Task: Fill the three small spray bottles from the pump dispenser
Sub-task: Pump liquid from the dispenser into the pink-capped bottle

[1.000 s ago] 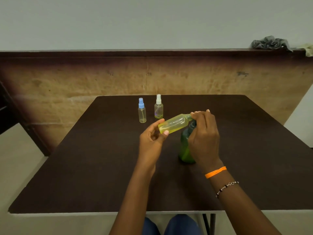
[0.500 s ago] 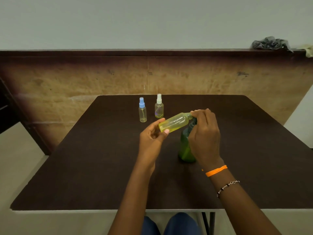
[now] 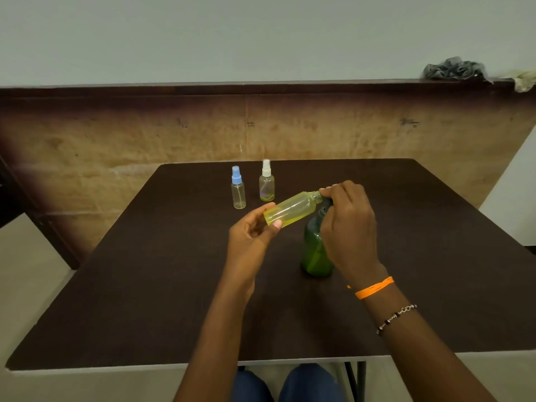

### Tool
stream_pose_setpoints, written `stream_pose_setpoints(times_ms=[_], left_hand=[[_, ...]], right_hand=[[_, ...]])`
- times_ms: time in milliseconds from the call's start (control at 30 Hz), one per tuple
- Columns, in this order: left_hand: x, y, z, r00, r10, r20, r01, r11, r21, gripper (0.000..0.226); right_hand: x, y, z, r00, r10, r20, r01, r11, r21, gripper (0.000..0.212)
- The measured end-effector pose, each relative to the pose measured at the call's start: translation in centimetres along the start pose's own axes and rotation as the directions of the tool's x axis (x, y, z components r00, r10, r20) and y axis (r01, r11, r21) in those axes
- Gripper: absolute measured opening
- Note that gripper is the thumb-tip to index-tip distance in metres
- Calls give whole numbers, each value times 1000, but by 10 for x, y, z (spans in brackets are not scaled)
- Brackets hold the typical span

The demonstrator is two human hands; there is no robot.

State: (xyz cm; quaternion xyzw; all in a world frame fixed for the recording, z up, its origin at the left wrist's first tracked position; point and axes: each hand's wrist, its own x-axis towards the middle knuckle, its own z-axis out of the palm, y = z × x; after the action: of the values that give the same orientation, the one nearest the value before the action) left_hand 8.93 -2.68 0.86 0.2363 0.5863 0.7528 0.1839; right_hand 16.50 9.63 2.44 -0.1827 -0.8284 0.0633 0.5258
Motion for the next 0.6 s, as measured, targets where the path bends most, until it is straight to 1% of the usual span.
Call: stream_pose_setpoints(times_ms=[67, 133, 267, 400, 500, 600], left_hand=[[1, -2, 2, 1000, -16, -16, 16, 1000, -2, 34], [0, -4, 5, 999, -34, -28, 34, 999, -2, 35], [-1, -3, 6, 998, -39, -39, 39, 999, -12, 35], [-5, 1, 8, 999, -25, -42, 24, 999, -26, 33], [-4, 2, 10, 998, -27, -56, 25, 999, -36, 31], [-3, 0, 11, 998, -33, -60, 32, 999, -28, 32]], right_hand=[[-7, 2, 6, 999, -33, -11, 33, 998, -58, 30], [-6, 6, 7, 999, -48, -7, 48, 997, -63, 26], [1, 5, 1, 997, -56, 52, 59, 995, -76, 25], [13, 0, -9, 995, -3, 102, 5, 1000, -21, 22], [8, -4, -7, 997, 39, 62, -39, 999, -12, 22], [-12, -3, 5, 998, 50, -28, -49, 999, 15, 32]])
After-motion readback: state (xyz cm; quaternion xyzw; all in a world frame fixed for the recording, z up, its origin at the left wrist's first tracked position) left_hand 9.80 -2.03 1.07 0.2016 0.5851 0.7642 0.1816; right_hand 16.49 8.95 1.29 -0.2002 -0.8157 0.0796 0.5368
